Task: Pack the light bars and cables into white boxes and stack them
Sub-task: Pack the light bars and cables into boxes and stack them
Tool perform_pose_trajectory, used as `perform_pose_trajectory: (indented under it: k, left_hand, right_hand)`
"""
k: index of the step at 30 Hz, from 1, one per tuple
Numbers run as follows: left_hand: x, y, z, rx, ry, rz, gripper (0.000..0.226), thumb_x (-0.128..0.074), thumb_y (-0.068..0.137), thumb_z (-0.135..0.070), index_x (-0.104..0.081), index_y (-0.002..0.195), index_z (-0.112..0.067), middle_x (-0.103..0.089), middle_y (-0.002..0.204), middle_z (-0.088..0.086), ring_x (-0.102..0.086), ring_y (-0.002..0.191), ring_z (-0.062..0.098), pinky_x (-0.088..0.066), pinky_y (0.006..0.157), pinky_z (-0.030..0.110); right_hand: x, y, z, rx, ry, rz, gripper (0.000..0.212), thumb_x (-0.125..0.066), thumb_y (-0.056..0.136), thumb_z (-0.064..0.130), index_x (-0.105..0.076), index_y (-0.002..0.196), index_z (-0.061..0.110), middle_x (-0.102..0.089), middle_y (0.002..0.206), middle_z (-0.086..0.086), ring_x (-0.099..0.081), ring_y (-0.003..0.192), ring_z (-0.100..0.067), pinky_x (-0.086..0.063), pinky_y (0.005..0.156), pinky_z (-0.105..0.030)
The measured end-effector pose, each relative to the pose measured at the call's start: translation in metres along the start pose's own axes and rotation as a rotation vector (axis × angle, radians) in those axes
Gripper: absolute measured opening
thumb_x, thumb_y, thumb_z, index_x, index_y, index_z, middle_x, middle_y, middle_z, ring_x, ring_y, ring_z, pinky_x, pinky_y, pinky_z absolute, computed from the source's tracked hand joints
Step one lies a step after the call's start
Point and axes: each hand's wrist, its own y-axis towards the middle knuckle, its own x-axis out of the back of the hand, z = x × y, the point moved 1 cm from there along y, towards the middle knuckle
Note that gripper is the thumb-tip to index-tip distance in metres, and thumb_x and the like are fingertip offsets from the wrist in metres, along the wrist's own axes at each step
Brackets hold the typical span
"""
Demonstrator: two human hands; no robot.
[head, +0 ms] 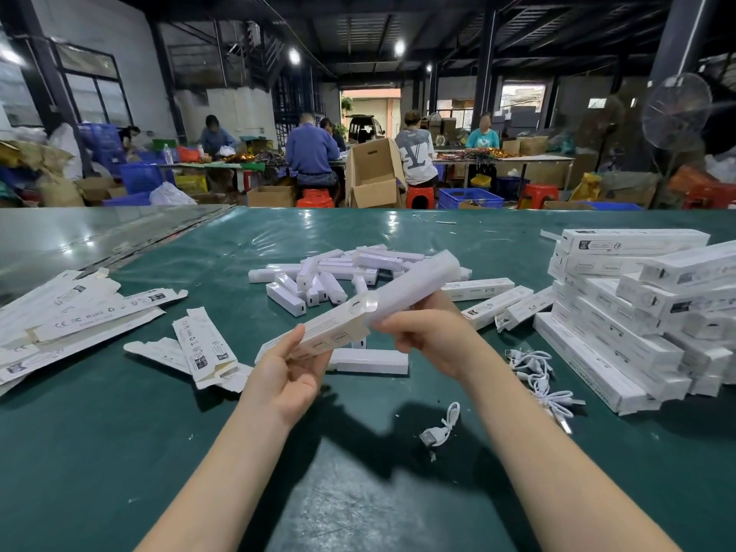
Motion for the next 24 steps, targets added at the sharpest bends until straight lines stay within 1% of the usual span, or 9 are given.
perform_pose_trajectory:
  k: [2, 4, 7, 10, 13, 15, 17, 22, 24]
  left_hand:
    - [0.0, 0.001, -0.001, 0.008, -0.004, -0.011, 0.012, -0.051, 0.093, -0.005, -0.055, 0.086, 0.003, -0.066, 0.072, 0.016, -0.064, 0.076, 0.027, -0.055, 0.068, 0.042]
    - [-0.001, 0.0, -0.002, 0.013, -0.031, -0.004, 0.013, -0.051, 0.093, -0.008, -0.056, 0.088, 0.003, -0.066, 0.076, 0.016, -0.062, 0.082, 0.027, -0.056, 0.057, 0.039]
    - [-0.001, 0.0, 0.0, 0.011, -0.053, 0.017, 0.015, -0.05, 0.095, -0.013, -0.056, 0.092, 0.001, -0.064, 0.088, 0.015, -0.061, 0.082, 0.026, -0.055, 0.05, 0.037]
    - [-0.003, -0.001, 0.002, 0.008, -0.088, 0.028, 0.016, -0.05, 0.095, -0.013, -0.056, 0.092, 0.002, -0.063, 0.092, 0.015, -0.061, 0.082, 0.026, -0.055, 0.054, 0.037]
    - [-0.005, -0.002, 0.001, -0.004, -0.125, 0.014, 0.017, -0.05, 0.095, -0.012, -0.056, 0.09, 0.003, -0.063, 0.09, 0.016, -0.061, 0.082, 0.028, -0.055, 0.052, 0.038]
    - [-0.006, -0.003, 0.003, -0.008, -0.129, 0.002, 0.016, -0.051, 0.094, -0.01, -0.055, 0.088, 0.003, -0.065, 0.082, 0.018, -0.06, 0.082, 0.029, -0.056, 0.053, 0.039]
    - [-0.006, -0.005, 0.008, -0.018, -0.14, -0.03, 0.013, -0.054, 0.092, -0.009, -0.056, 0.084, 0.001, -0.066, 0.067, 0.019, -0.061, 0.081, 0.028, -0.058, 0.065, 0.039]
    - [-0.006, -0.008, 0.012, -0.021, -0.145, -0.102, 0.014, -0.062, 0.087, -0.01, -0.055, 0.079, -0.002, -0.066, 0.062, 0.013, -0.062, 0.077, 0.024, -0.054, 0.083, 0.037]
    - [-0.007, -0.009, 0.014, 0.007, -0.135, -0.08, 0.013, -0.06, 0.088, -0.011, -0.056, 0.081, -0.001, -0.067, 0.062, 0.015, -0.063, 0.077, 0.024, -0.051, 0.081, 0.037]
  right_hand:
    - [-0.002, 0.001, -0.001, 0.055, -0.116, -0.028, 0.017, -0.07, 0.065, -0.004, -0.062, 0.07, 0.01, -0.054, 0.048, 0.009, -0.042, 0.042, -0.008, -0.036, 0.043, -0.019]
    - [-0.004, 0.002, -0.001, 0.078, -0.168, -0.021, 0.015, -0.07, 0.065, 0.004, -0.063, 0.074, 0.015, -0.059, 0.054, 0.011, -0.047, 0.045, -0.006, -0.041, 0.045, -0.019]
    - [-0.009, 0.006, -0.002, 0.019, -0.185, 0.001, 0.016, -0.061, 0.072, 0.003, -0.061, 0.083, 0.016, -0.063, 0.08, -0.002, -0.054, 0.062, -0.012, -0.049, 0.055, -0.024]
    - [-0.014, 0.009, -0.001, -0.013, 0.028, 0.044, 0.015, -0.057, 0.071, 0.017, -0.061, 0.084, 0.012, -0.063, 0.074, -0.001, -0.053, 0.064, -0.016, -0.052, 0.057, -0.029]
    - [-0.014, 0.01, 0.002, -0.035, 0.18, 0.005, 0.029, -0.056, 0.079, 0.037, -0.06, 0.094, 0.013, -0.066, 0.067, 0.005, -0.059, 0.062, -0.013, -0.055, 0.059, -0.032]
    - [-0.013, 0.01, 0.002, 0.024, 0.128, -0.064, 0.017, -0.053, 0.091, 0.031, -0.061, 0.091, 0.016, -0.068, 0.071, 0.006, -0.063, 0.067, -0.011, -0.056, 0.061, -0.03]
    - [-0.014, 0.009, 0.0, 0.096, 0.032, -0.155, 0.006, -0.054, 0.091, 0.015, -0.057, 0.091, 0.021, -0.065, 0.078, 0.004, -0.064, 0.068, -0.004, -0.056, 0.064, -0.025]
    - [-0.015, 0.004, 0.001, 0.333, 0.069, -0.445, 0.056, -0.067, 0.078, -0.005, -0.032, 0.103, 0.03, -0.051, 0.098, 0.001, -0.066, 0.065, -0.004, -0.055, 0.055, -0.023]
    - [-0.015, 0.002, 0.002, 0.39, 0.051, -0.522, 0.061, -0.069, 0.076, -0.005, -0.029, 0.101, 0.033, -0.05, 0.102, 0.003, -0.067, 0.063, -0.008, -0.057, 0.057, -0.027]
